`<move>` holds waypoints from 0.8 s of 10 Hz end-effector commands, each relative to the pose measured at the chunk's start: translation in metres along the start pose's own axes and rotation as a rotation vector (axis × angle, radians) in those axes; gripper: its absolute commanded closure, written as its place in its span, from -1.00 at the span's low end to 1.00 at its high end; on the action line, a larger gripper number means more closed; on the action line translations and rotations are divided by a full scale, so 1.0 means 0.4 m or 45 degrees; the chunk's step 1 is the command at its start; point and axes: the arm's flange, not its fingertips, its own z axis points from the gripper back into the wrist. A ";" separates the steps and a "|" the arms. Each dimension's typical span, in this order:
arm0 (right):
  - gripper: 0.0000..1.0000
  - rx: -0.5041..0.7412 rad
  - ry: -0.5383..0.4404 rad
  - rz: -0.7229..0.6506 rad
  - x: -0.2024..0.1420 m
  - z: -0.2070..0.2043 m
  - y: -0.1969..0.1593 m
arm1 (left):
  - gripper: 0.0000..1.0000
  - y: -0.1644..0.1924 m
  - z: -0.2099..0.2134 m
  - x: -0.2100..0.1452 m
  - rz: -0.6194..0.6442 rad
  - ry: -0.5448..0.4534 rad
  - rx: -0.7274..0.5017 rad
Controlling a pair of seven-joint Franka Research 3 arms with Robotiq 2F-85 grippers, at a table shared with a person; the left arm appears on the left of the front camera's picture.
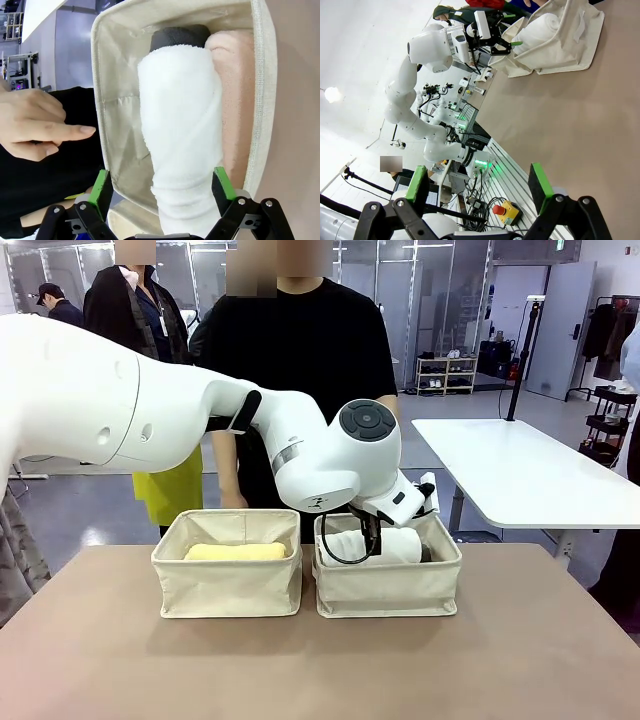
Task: Divide the towels into two baskets.
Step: Pick up one hotel-folded towel from the bottom of the table and place it in the Fabric basket indicated by the person.
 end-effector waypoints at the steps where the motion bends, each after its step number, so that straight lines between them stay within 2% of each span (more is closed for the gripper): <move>1: -1.00 0.005 -0.004 -0.004 -0.004 0.001 0.013 | -1.00 0.001 0.002 0.000 -0.003 0.000 0.001; 8: -1.00 0.005 -0.004 -0.004 -0.004 0.001 0.013 | -1.00 0.001 0.002 0.000 -0.003 0.000 0.001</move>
